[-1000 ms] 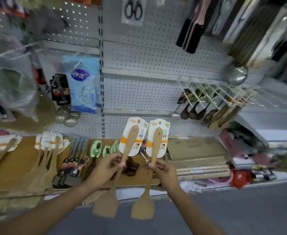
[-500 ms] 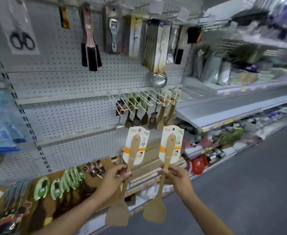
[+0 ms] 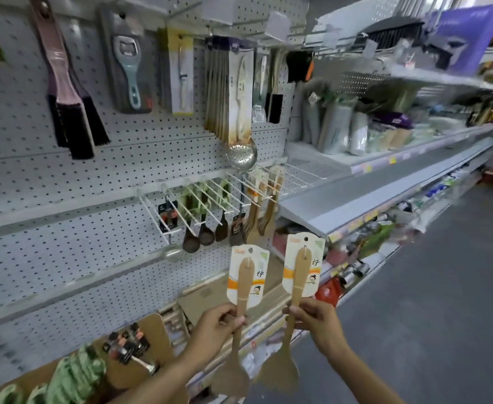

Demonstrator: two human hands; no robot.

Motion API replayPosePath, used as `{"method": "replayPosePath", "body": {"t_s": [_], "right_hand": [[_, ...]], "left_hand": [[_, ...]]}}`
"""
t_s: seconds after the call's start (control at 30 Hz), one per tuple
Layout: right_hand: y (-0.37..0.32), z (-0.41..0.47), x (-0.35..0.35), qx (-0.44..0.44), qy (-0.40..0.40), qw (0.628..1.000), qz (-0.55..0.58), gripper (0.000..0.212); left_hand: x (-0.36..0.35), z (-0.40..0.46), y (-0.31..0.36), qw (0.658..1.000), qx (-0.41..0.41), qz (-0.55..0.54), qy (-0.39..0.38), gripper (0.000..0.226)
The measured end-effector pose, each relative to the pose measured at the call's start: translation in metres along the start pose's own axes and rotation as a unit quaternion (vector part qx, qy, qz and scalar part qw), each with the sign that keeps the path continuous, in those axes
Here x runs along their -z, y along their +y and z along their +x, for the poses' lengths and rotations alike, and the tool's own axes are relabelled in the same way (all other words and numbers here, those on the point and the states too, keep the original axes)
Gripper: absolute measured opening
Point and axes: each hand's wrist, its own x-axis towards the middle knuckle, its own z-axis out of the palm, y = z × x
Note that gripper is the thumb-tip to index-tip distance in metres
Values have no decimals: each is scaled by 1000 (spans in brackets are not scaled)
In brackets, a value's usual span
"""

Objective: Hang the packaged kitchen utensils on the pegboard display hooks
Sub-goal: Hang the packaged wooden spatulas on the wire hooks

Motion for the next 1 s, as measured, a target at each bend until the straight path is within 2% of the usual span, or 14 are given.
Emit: {"method": "replayPosePath", "body": {"t_s": [0.27,0.5,0.67,0.87,1.0], "right_hand": [[14,66,31,13,20,1000,-14,9],[26,134,83,19,-16,999,-36,9],[30,189,142,38,-83,994,-58,8],[24,254,216,33,-166,984,-56,14],[20,294,249,38,-199,978,-40,23]], "left_hand": [[-22,66,7,999,5,-29,-31,11],[-66,130,-5,999,36,-18,-27,12],[-119,180,-5,998,56,-34,6,13],[-184,234,14,992,78,-53,80,21],[-217,265,23,988,71,-52,124,13]]}}
